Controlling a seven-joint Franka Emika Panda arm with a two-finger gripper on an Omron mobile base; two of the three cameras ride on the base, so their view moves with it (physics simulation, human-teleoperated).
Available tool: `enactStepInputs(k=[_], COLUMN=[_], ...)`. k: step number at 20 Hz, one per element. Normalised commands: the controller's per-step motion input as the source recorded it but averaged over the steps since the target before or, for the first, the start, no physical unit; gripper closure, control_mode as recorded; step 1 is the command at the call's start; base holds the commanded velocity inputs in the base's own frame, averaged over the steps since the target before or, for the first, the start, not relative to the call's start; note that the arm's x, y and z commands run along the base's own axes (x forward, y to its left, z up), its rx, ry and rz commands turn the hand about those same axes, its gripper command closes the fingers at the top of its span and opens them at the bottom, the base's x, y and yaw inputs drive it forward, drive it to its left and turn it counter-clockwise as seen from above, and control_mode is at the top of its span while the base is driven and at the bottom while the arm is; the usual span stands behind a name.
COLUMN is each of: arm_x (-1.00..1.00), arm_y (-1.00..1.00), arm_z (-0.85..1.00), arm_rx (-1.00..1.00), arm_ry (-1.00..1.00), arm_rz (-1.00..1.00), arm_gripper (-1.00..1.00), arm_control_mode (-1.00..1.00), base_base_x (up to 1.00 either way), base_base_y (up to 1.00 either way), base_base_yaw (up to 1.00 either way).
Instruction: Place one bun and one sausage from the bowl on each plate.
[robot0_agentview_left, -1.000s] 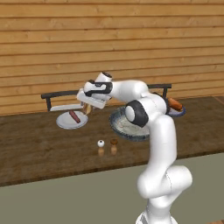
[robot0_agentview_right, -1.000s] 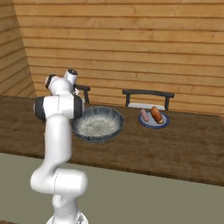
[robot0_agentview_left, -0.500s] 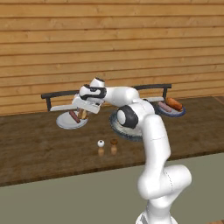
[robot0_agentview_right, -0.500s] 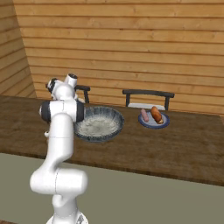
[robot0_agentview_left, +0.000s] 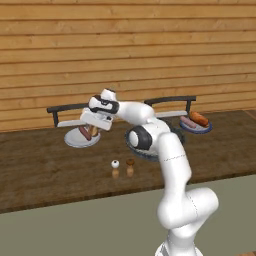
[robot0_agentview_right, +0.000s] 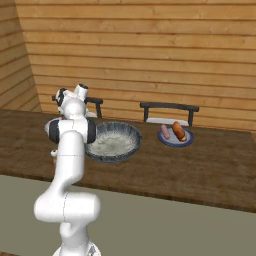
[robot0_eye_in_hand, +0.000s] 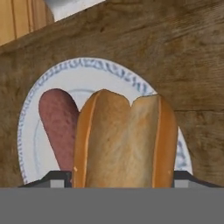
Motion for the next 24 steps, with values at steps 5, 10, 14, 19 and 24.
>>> enactStepInputs(k=[5,10,14,19,24], arm_x=[-0.53,-0.97,-1.0,-0.59,-0.53], arm_y=[-0.17,-0.58,-0.83,-0.62,-0.5], arm_z=[0.0,0.17,0.25,0.83,0.91], arm_rx=[0.0,0.0,0.0,0.03,0.01], arm_ry=[-0.02,-0.08,-0.17,-0.08,-0.22], arm_rz=[0.0,0.0,0.0,-0.01,-0.01], arm_gripper=[-1.0,-1.0,-1.0,-1.0,-1.0], arm_control_mode=[-1.0,-1.0,-1.0,-1.0,-1.0], base_base_x=[0.0,0.0,0.0,0.0,0.0], base_base_y=[0.0,0.0,0.0,0.0,0.0], base_base_yaw=[0.0,0.0,0.0,0.0,0.0])
